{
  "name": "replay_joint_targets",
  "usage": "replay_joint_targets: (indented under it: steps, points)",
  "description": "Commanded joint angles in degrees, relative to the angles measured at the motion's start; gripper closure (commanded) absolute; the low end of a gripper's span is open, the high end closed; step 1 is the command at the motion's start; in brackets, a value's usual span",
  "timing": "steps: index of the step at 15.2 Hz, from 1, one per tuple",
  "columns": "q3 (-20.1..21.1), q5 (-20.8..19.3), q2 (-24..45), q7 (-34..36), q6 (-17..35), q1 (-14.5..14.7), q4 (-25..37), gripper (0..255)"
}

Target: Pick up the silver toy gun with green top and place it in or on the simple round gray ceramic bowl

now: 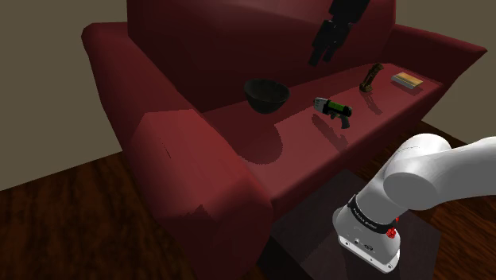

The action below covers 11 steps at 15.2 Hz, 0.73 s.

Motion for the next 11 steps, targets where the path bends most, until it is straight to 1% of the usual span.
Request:
replay_joint_targets:
  steps: [1, 6, 11]
  points:
    - [0.0, 0.0, 0.0, 0.0, 0.0, 0.0, 0.0, 0]
    - [-3.74, -3.46, -0.7, -3.34, 5.25, -2.67, -6.27, 0]
    - [-7.82, -7.12, 0.02, -6.63, 10.96, -5.64, -11.33, 0]
